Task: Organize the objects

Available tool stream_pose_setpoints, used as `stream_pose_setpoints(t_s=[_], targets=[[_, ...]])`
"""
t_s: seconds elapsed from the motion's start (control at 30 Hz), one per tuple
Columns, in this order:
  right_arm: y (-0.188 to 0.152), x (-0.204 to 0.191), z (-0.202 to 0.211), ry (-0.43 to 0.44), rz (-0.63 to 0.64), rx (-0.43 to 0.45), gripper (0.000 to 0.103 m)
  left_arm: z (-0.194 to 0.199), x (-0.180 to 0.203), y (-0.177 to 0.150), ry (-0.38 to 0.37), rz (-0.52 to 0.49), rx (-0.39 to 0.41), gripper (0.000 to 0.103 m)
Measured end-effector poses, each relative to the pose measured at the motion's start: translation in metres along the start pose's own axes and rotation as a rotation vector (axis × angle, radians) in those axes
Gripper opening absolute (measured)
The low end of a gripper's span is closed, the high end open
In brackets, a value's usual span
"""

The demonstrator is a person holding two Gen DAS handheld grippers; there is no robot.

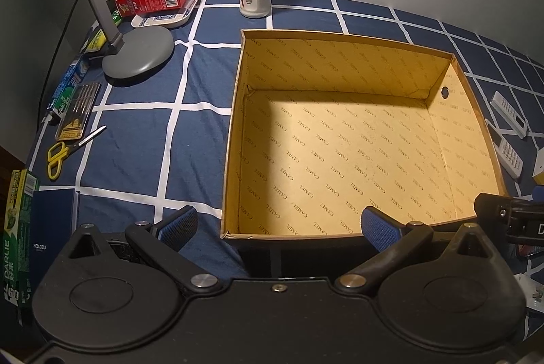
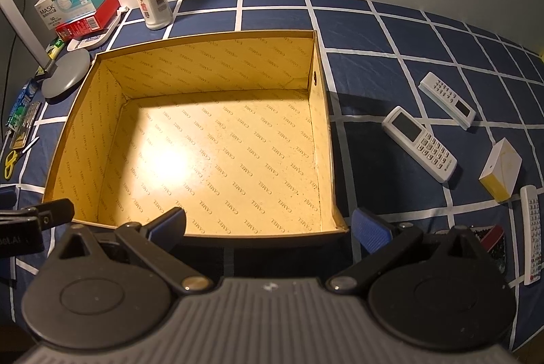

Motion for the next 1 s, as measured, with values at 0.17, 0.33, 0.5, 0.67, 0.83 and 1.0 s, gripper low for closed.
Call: stream_pose_setpoints(t_s=[0.17, 0.33, 0.5, 0.67, 0.83, 1.0], targets=[[0.0, 0.0, 0.0, -0.002, 0.0, 0.001, 0.103, -0.001, 0.0, 0.001, 0.0, -0.002, -0.001, 0.103], [0.001, 0.001, 0.0, -0.002, 0.0, 0.002, 0.103, -0.001, 0.0, 0.001, -0.001, -0.004, -0.002, 0.103], [0.001, 0.001, 0.001, -0.002, -0.001, 0.004, 0.103, 0.0, 0.002, 0.001, -0.001, -0.01, -0.001, 0.103], [-0.001, 0.004, 0.004, -0.003, -0.009, 0.009, 0.103, 0.003, 0.006, 0.001, -0.007, -0.016, 0.004, 0.103], [-0.002, 0.012, 0.007, -0.011, -0.026, 0.014, 0.103, 0.003, 0.014, 0.0, -0.021, -0.029, 0.004, 0.103], [-0.005, 0.023, 0.011, -0.025, -0.043, 0.017, 0.103, 0.004, 0.025, -0.001, -0.035, -0.04, 0.003, 0.103]])
Point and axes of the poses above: each gripper's, at about its wrist camera, not at the fingertips, and z roughly against the way its jaws point, x to its right, y to its top, the point moved 4 cm from there along -z, roughly the way its jaws point, and after that the axes turned 7 degrees about x, right-handed, at the moved point
